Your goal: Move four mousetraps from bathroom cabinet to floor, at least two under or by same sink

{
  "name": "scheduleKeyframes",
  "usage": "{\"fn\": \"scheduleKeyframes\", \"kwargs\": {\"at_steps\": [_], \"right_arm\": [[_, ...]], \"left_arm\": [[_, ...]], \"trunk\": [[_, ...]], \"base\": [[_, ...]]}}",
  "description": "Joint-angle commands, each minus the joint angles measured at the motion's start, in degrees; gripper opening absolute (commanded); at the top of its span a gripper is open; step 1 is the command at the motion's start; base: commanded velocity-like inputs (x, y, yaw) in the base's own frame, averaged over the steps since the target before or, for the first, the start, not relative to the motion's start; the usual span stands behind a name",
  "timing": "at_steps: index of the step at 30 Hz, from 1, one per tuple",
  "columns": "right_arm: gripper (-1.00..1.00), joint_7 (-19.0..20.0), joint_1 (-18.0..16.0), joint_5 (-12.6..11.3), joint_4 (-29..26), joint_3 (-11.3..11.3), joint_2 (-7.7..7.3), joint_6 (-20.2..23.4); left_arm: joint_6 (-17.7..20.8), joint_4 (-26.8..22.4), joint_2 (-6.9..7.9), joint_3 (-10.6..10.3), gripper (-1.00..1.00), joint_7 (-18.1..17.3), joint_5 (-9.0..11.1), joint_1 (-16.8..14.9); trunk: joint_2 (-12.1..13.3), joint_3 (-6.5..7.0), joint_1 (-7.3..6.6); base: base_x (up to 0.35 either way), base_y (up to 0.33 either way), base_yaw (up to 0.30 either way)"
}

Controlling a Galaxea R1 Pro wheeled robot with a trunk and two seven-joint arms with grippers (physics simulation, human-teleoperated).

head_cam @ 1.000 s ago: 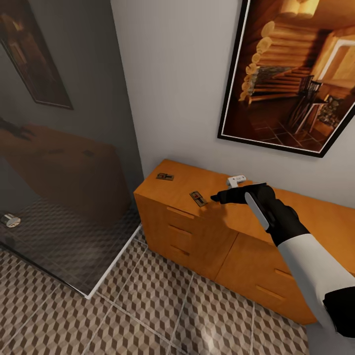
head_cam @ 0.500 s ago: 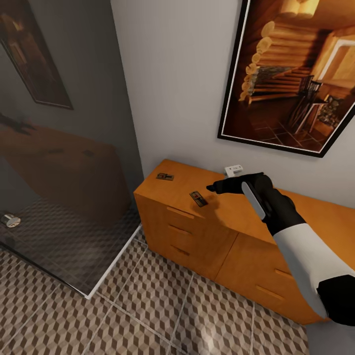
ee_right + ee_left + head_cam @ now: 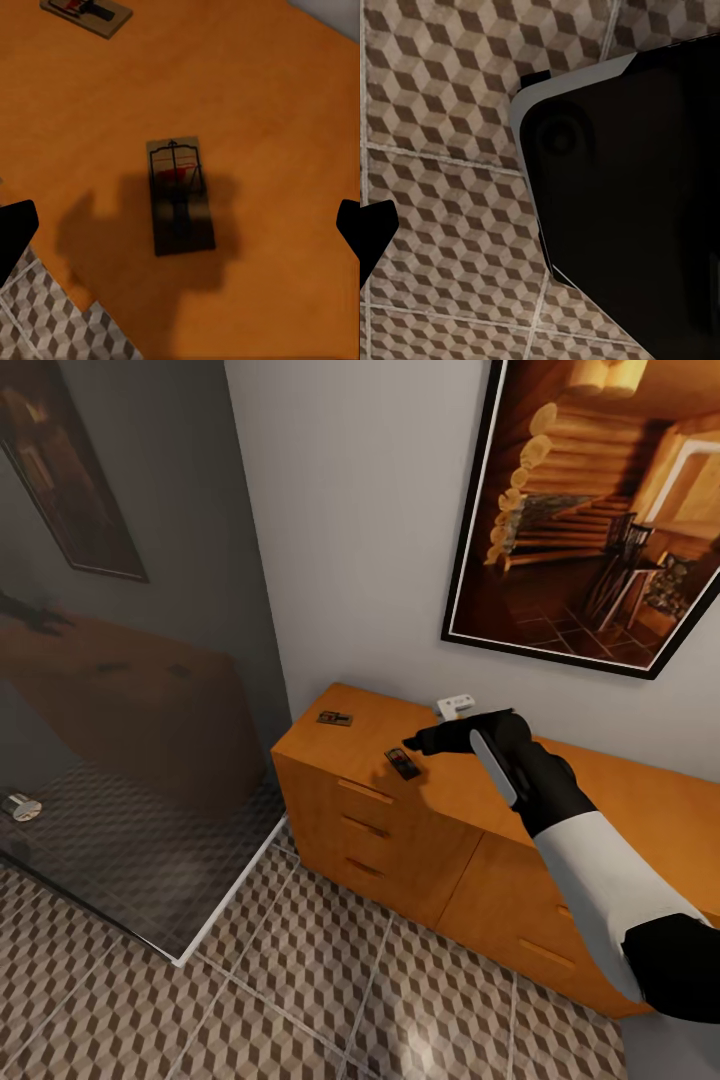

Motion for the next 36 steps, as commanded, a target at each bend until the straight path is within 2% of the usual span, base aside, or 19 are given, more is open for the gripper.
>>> {"fn": "scheduleKeyframes", "kwargs": {"at_steps": [1, 7, 10, 17, 20, 25, 36], "right_arm": [[1.00, -0.1, -0.1, 0.1, 0.0, 0.3, -0.05, 0.3], [1.00, -0.2, -0.1, 2.0, -0.1, 1.5, -0.11, 0.4], [1.00, -0.3, -0.1, 4.7, -0.1, 2.1, -0.16, 0.4], [1.00, -0.3, -0.1, 9.4, -0.1, 2.3, -0.07, 0.5], [1.00, -0.3, -0.1, 10.6, -0.1, 2.3, 0.04, 0.7], [1.00, -0.4, -0.1, 11.3, -0.2, 2.4, 0.64, 2.4], [1.00, -0.1, -0.1, 11.2, -0.3, 2.3, 1.14, 3.5]], "left_arm": [[-0.3, 0.2, -0.04, -0.5, 1.00, -0.2, 0.5, -0.1], [-0.3, 0.2, -0.04, -0.5, 1.00, -0.2, 0.5, -0.1], [-0.3, 0.2, -0.04, -0.5, 1.00, -0.2, 0.5, -0.1], [-0.3, 0.2, -0.03, -0.5, 1.00, -0.2, 0.5, -0.1], [-0.3, 0.2, -0.04, -0.5, 1.00, -0.2, 0.5, -0.1], [-0.3, 0.2, 0.03, -0.5, 1.00, -0.2, 0.5, -0.1], [-0.3, 0.2, 0.11, -0.4, 1.00, -0.2, 0.5, -0.1]], "trunk": [[-0.1, -0.10, 0.03], [-0.1, -0.10, 0.03], [-0.1, -0.10, 0.03], [-0.1, -0.10, 0.03], [-0.1, -0.10, 0.03], [-0.1, -0.10, 0.03], [-0.1, -0.10, 0.03]], "base": [[0.000, 0.000, 0.000], [0.000, 0.000, 0.000], [0.000, 0.000, 0.000], [0.000, 0.000, 0.000], [0.000, 0.000, 0.000], [0.000, 0.000, 0.000], [0.000, 0.000, 0.000]]}}
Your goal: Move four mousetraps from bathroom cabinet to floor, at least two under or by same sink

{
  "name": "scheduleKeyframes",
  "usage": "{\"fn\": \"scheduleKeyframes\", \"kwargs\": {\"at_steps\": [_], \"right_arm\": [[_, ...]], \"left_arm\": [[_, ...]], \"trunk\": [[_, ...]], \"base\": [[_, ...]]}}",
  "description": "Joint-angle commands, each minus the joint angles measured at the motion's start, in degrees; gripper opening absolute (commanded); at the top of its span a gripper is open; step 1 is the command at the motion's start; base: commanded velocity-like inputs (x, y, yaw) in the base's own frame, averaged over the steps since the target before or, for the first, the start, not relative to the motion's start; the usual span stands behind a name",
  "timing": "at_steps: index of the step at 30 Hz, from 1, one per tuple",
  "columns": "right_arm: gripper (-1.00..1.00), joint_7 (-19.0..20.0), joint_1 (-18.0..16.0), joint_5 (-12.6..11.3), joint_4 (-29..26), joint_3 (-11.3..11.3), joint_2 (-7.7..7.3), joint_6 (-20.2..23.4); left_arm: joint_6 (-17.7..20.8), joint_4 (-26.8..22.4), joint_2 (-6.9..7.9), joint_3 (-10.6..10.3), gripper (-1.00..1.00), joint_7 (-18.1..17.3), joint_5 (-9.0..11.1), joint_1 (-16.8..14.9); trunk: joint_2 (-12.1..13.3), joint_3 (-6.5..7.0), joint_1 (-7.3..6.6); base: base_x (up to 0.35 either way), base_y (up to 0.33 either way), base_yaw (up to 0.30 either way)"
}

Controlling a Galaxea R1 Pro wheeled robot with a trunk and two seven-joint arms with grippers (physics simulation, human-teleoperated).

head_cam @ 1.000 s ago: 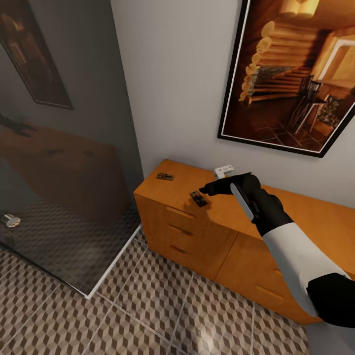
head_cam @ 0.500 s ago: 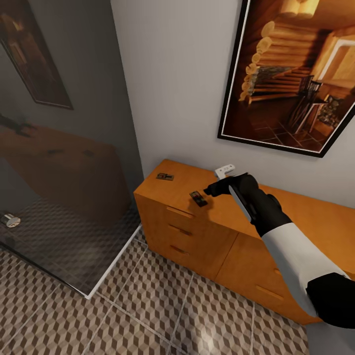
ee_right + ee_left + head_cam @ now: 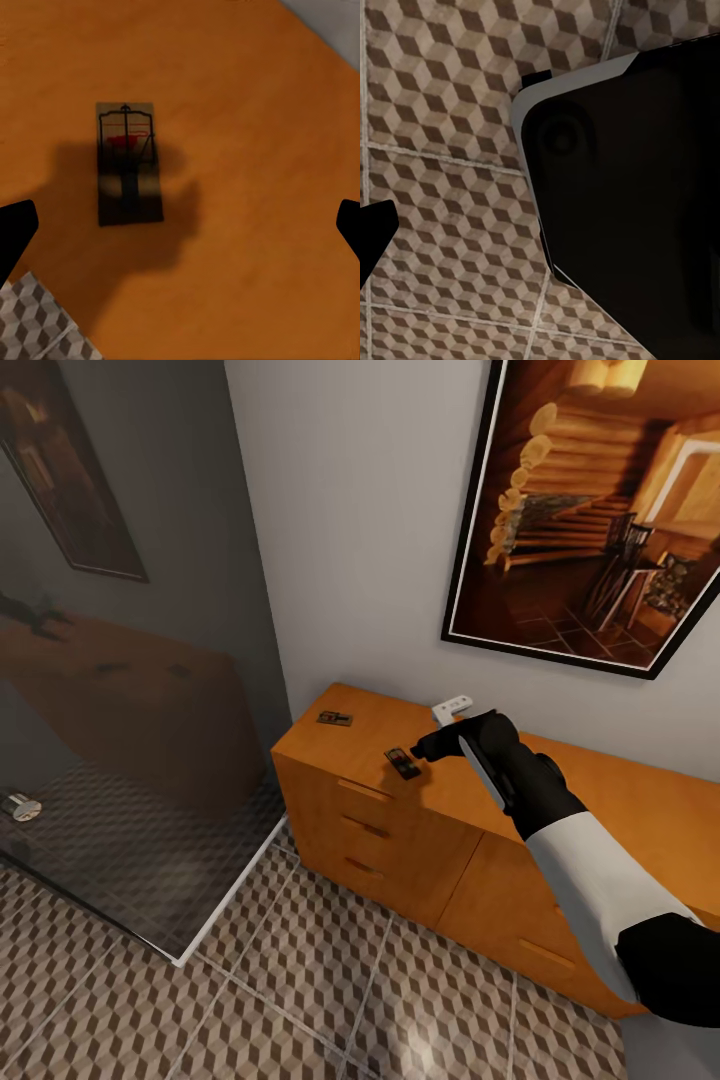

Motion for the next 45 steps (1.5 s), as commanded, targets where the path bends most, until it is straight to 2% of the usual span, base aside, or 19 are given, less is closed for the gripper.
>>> {"fn": "scheduleKeyframes", "kwargs": {"at_steps": [1, 45], "right_arm": [[1.00, 0.1, -0.1, 0.0, -0.1, 0.2, -0.04, 0.2], [1.00, 0.5, -0.1, -0.3, -0.7, -0.1, -0.24, 0.2]], "left_arm": [[-0.3, 0.2, -0.04, -0.5, 1.00, -0.2, 0.5, -0.1], [-0.3, 0.2, 0.07, -0.5, 1.00, -0.1, 0.5, -0.1]], "trunk": [[-0.1, -0.10, 0.03], [-0.1, -0.10, 0.03]], "base": [[0.000, 0.000, 0.000], [0.000, 0.000, 0.000]]}}
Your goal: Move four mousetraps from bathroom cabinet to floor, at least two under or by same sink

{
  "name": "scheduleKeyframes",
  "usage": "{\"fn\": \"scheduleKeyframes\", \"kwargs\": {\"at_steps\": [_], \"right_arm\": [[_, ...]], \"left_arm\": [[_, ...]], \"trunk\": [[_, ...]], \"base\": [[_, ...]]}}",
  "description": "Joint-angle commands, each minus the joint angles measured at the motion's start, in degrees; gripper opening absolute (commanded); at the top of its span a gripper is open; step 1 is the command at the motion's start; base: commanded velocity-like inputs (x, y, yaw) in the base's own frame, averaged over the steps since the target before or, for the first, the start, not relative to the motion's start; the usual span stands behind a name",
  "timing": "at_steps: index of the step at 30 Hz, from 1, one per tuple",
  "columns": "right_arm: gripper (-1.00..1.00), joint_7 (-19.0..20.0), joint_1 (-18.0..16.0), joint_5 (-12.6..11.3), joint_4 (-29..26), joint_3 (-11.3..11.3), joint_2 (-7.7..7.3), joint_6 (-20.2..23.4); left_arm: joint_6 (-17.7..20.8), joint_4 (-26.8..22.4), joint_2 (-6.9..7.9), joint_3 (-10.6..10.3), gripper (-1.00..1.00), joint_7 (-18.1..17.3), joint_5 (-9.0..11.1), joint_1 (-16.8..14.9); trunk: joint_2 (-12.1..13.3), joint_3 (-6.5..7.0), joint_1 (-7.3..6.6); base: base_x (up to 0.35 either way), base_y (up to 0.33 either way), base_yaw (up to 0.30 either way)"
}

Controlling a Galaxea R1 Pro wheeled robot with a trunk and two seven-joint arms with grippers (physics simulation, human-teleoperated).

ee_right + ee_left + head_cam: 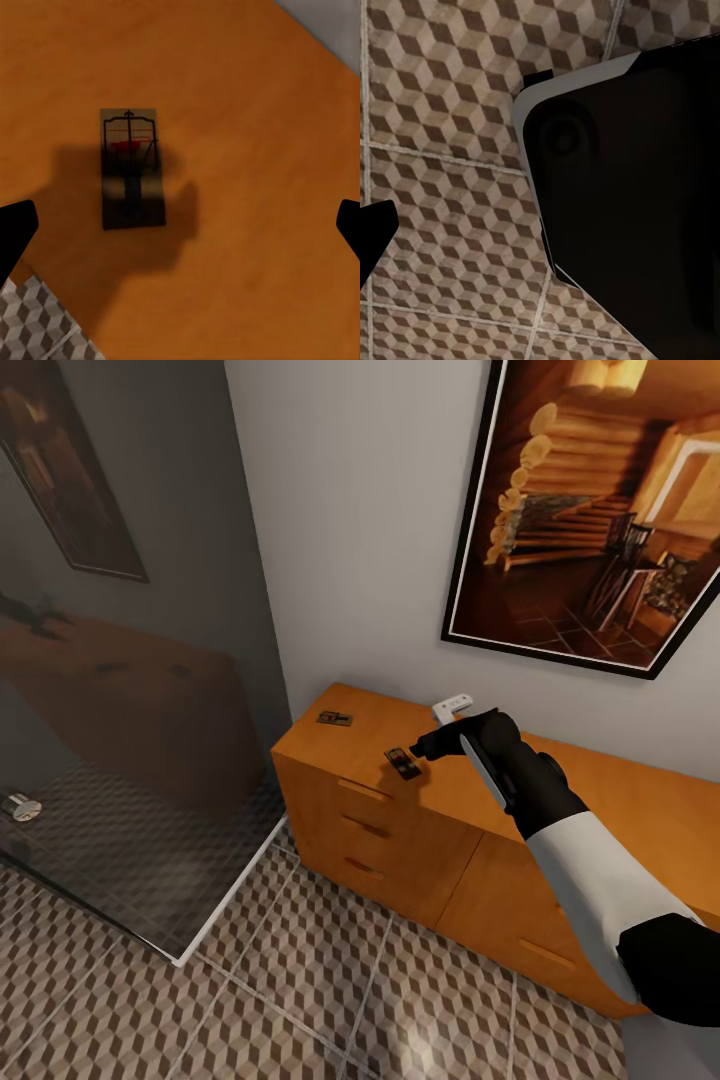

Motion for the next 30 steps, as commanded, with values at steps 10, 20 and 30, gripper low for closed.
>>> {"fn": "scheduleKeyframes", "kwargs": {"at_steps": [10, 20, 30], "right_arm": [[1.00, 0.0, -0.1, 0.0, -0.1, 0.2, 0.01, 0.2], [1.00, 0.0, -0.1, 0.0, -0.1, 0.2, 0.02, 0.2], [1.00, 0.0, -0.1, 0.0, -0.1, 0.2, -0.05, 0.2]], "left_arm": [[-0.4, 0.2, -0.04, -0.5, 1.00, -0.2, 0.5, -0.1], [-0.4, 0.2, -0.04, -0.5, 1.00, -0.2, 0.5, -0.1], [-0.3, 0.2, -0.04, -0.5, 1.00, -0.2, 0.5, -0.1]], "trunk": [[-0.1, -0.10, 0.03], [-0.1, -0.16, 0.03], [-0.1, -0.80, 0.03]], "base": [[0.025, 0.014, 0.000], [0.066, 0.039, 0.000], [0.007, 0.004, 0.000]]}}
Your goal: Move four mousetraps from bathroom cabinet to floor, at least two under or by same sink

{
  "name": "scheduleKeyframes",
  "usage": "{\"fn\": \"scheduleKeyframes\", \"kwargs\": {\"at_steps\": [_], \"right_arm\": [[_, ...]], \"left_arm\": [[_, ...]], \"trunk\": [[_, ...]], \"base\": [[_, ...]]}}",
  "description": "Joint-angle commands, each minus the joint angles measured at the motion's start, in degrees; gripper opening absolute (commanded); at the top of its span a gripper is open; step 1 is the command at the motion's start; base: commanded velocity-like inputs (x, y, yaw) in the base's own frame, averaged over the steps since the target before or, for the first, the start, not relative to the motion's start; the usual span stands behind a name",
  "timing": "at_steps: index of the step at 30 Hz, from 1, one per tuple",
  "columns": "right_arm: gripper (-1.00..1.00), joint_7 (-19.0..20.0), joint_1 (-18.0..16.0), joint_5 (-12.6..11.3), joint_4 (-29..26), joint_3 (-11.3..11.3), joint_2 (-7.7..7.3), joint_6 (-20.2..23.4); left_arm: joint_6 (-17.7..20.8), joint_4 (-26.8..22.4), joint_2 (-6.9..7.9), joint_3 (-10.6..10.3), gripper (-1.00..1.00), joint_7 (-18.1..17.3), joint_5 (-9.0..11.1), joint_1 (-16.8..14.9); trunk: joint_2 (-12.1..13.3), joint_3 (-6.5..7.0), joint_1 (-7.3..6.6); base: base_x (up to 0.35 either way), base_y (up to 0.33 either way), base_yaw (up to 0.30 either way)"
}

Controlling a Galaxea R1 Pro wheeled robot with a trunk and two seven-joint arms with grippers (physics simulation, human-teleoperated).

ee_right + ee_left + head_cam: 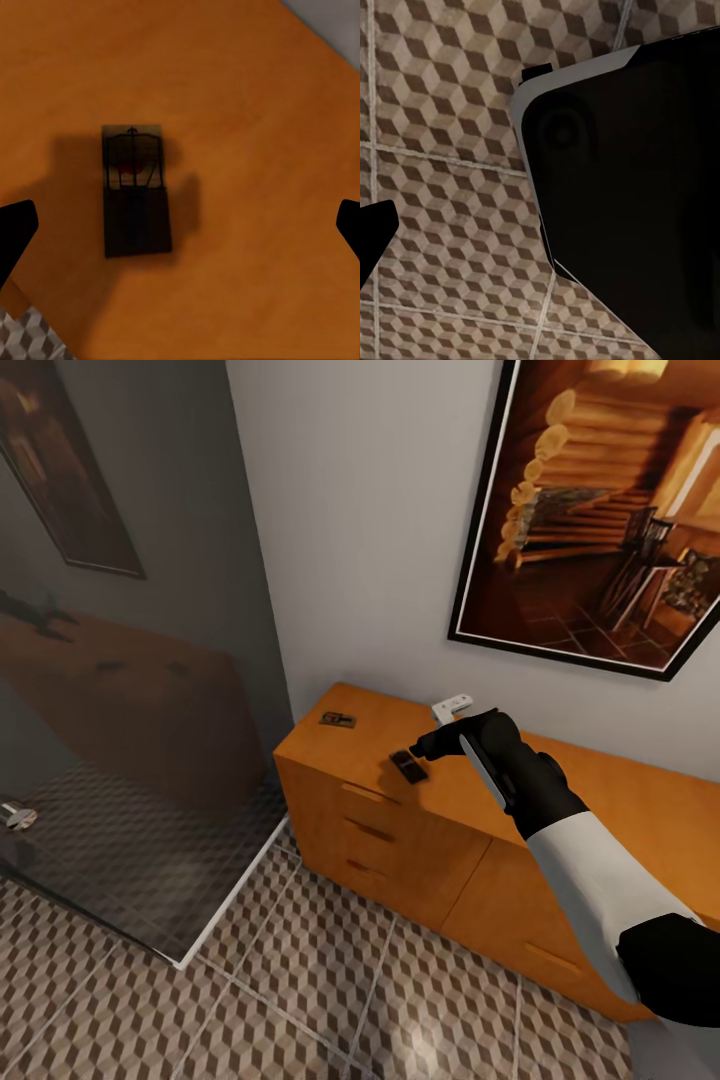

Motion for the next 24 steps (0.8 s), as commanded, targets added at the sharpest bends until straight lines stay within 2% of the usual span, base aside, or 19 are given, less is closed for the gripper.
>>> {"fn": "scheduleKeyframes", "kwargs": {"at_steps": [1, 8, 18, 24], "right_arm": [[1.00, 0.1, -0.1, 0.0, -0.1, 0.2, -0.06, 0.2], [1.00, 0.1, -0.1, 0.0, -0.1, 0.2, -0.03, 0.2], [1.00, 0.1, -0.1, 0.0, -0.1, 0.2, 0.05, 0.2], [1.00, 0.1, -0.1, 0.0, -0.1, 0.2, 0.10, 0.2]], "left_arm": [[-0.3, 0.2, -0.04, -0.5, 1.00, -0.2, 0.5, -0.1], [-0.4, 0.2, -0.01, -0.5, 1.00, -0.1, 0.5, -0.1], [-0.3, 0.2, 0.02, -0.5, 1.00, -0.1, 0.5, -0.1], [-0.3, 0.2, -0.02, -0.5, 1.00, -0.1, 0.5, -0.1]], "trunk": [[-0.1, -0.18, 0.03], [-0.1, -0.77, 0.03], [-0.1, -0.94, 0.03], [-0.1, -0.95, 0.03]], "base": [[0.001, 0.001, 0.000], [0.018, 0.000, 0.000], [0.243, 0.000, 0.000], [0.094, 0.000, 0.000]]}}
